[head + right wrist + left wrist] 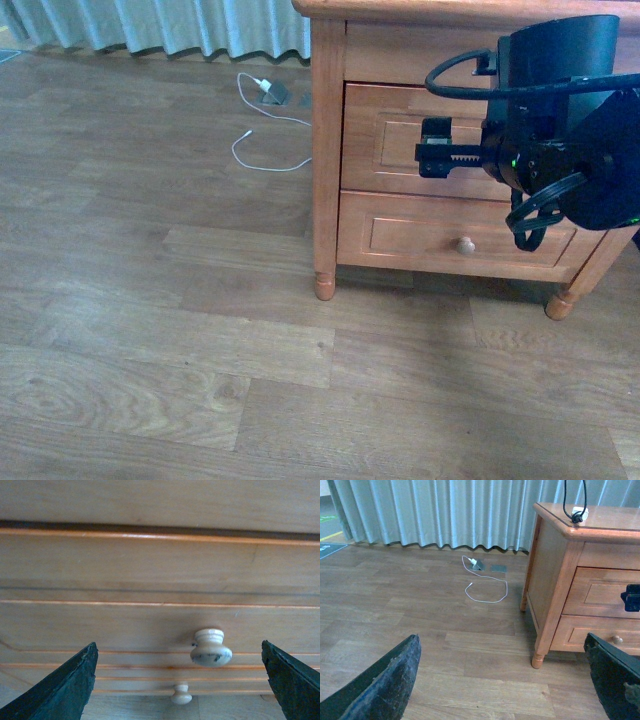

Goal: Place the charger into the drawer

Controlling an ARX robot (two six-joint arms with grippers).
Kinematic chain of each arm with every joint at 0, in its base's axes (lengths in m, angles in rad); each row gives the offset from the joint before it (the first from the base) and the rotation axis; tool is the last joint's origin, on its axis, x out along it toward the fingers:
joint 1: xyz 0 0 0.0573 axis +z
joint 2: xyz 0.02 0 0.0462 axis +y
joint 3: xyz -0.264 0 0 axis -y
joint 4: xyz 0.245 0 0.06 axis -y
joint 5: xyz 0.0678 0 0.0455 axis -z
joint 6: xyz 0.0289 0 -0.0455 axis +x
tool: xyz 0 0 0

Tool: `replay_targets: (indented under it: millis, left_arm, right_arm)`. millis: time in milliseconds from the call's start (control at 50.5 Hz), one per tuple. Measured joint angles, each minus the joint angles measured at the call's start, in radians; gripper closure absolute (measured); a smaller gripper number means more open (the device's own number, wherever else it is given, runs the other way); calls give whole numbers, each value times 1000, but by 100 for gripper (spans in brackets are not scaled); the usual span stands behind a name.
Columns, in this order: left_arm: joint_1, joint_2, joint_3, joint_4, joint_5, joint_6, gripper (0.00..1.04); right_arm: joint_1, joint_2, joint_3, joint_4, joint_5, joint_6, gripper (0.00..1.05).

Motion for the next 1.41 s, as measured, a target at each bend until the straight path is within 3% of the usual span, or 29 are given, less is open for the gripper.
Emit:
replay_targets:
  millis: [773, 1050, 1169, 1407]
  left_arm:
    - [0, 0, 0, 0, 0, 0, 6]
    - [0, 0, 0, 0, 0, 0, 6]
    - [0, 0, 0, 0, 0, 0, 6]
    - [0, 0, 0, 0, 0, 0, 6]
  right_arm:
    - [-33, 90, 92, -15, -5, -7, 8]
    - [-39, 91, 94, -15, -5, -18, 62]
    - [-45, 91, 94, -16, -5, -21, 77]
    - [-45, 78, 69, -19, -23, -9, 82]
